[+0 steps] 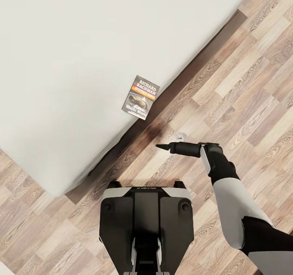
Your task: In the bedroom, move the book from the bed onto either nightstand, and place the two sandals side by side next to the bed.
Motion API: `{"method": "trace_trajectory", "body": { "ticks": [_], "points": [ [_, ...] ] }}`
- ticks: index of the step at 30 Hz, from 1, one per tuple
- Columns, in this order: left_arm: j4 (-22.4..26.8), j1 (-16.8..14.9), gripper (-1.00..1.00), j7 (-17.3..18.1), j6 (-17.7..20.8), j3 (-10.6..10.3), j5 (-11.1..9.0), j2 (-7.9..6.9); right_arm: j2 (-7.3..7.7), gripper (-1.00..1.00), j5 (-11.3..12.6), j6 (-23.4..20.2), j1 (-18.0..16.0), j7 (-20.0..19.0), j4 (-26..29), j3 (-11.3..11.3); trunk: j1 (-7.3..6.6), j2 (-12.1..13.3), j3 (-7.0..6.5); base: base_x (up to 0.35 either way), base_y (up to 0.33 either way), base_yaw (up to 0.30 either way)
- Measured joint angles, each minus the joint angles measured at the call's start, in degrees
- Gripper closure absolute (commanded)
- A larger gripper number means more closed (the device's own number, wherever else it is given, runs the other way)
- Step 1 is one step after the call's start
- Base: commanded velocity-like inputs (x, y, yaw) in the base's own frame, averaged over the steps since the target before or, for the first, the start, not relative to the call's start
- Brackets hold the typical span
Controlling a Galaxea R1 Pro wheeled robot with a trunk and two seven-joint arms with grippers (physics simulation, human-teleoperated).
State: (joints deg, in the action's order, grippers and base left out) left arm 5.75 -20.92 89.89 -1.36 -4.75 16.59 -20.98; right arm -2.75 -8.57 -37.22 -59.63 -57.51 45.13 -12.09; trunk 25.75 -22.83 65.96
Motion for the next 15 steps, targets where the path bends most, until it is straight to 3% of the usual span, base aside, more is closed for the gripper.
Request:
{"method": "trace_trajectory", "body": {
  "ticks": [15],
  "points": [
    [0.0,0.0,-1.0,0.0,0.0,0.01,0.0,0.22,0.33,-1.0,0.02,3.03,0.62,1.45,0.5,-0.16,0.0,0.0,0.0,0.0,0.0,0.0]
  ]
}}
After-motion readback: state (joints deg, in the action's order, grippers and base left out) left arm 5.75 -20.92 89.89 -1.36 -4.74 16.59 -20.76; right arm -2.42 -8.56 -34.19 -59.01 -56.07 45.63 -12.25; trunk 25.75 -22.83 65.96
